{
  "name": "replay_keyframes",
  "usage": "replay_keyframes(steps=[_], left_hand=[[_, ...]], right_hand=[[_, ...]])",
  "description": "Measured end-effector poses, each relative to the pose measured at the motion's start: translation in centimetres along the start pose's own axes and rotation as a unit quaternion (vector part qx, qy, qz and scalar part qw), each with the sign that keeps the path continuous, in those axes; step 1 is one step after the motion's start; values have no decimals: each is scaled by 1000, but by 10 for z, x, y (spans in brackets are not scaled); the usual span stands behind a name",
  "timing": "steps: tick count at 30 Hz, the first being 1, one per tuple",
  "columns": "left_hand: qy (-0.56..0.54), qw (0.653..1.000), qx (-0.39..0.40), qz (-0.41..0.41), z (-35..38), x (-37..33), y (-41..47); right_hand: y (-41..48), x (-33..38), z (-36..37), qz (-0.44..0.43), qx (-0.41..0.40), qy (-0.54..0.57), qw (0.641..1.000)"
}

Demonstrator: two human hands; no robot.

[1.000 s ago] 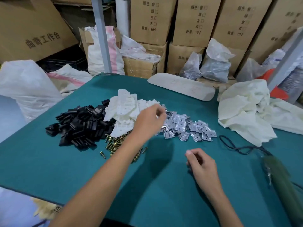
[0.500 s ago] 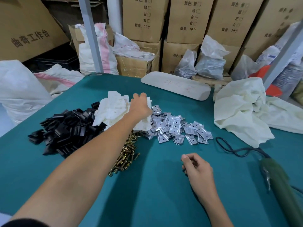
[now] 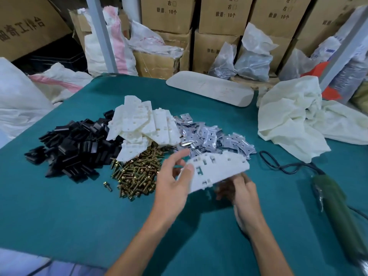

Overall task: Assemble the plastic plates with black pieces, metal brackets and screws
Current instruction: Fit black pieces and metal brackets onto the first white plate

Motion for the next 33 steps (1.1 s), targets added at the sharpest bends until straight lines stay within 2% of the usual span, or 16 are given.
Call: replay_keyframes(steps=[3,6,8,10,12,14,16,19,21,22,24,28,31,33], left_hand=[[40,999,-36,-3,-10,18,-20],[109,992,-62,-2,-21,28,-31],[174,984,-36,-6,-19,33,-38],[265,964,17,-1,-12,32,-44],[321,946,37,30,-16,20,-39],[318,945,-2,81,-40,-3,-23],[328,934,-82,113,-85,-22,2],[382,896,-202,101,-174,-34,46],[444,860,-243,60,-226,-33,76],[481,843,-238,29,-245,-28,92],[541,822,-173,-33,-266,-14,122],[571,814,-33,-98,-267,7,157],[602,793,11,-93,-262,8,169],[603,797,10,-27,-256,-4,173]], right_hand=[[-2,-4,8,50,54,115,991],[-3,-11,10,96,107,156,977],[-3,-13,12,88,114,122,982],[0,-15,6,60,76,24,995],[3,-18,2,40,60,-40,997],[4,-20,3,43,62,-49,996],[3,-19,2,29,45,-71,996],[-1,-14,3,-11,32,-131,991],[-2,-14,5,-13,40,-141,989],[-1,-14,5,-12,43,-141,989],[0,-13,4,-15,42,-141,989],[-2,-10,6,-14,49,-148,988],[-11,-6,15,-35,76,-228,970],[-19,0,27,-87,102,-346,929]])
Point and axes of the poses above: each hand's wrist, its own y-axis towards the middle knuckle, its own z-axis out of the palm, x = y × z, the point moved 10 cm from there along y, towards the middle knuckle, and after that the axes turned 1 degree about -x, right-handed, at the moved point
